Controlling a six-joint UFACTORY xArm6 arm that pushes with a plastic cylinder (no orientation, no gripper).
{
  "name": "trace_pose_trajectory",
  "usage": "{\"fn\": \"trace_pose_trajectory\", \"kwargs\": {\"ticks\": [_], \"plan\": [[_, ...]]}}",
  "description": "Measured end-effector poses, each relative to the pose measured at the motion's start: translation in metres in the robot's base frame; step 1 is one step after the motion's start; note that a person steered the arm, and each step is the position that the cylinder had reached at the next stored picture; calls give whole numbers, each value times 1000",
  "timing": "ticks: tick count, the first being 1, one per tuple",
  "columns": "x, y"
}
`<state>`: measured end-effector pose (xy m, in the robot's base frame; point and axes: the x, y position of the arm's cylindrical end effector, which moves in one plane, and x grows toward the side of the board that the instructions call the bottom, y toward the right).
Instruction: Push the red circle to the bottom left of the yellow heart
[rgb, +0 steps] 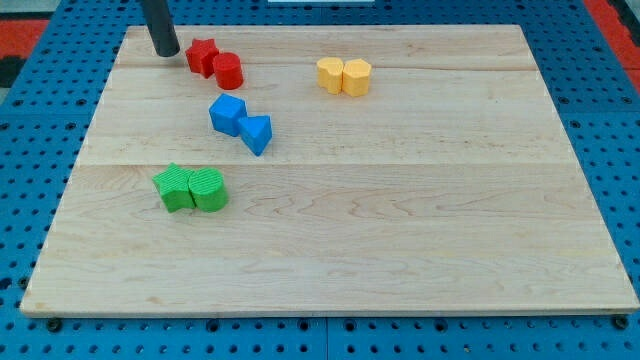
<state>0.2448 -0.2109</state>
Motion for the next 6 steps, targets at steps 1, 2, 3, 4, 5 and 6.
{"fn": "trace_pose_trajectory", "kwargs": {"ticks": [1, 2, 3, 4, 5, 6], "plan": [[0, 1], [1, 1], [1, 1], [3, 4], [3, 4], [2, 4]]}}
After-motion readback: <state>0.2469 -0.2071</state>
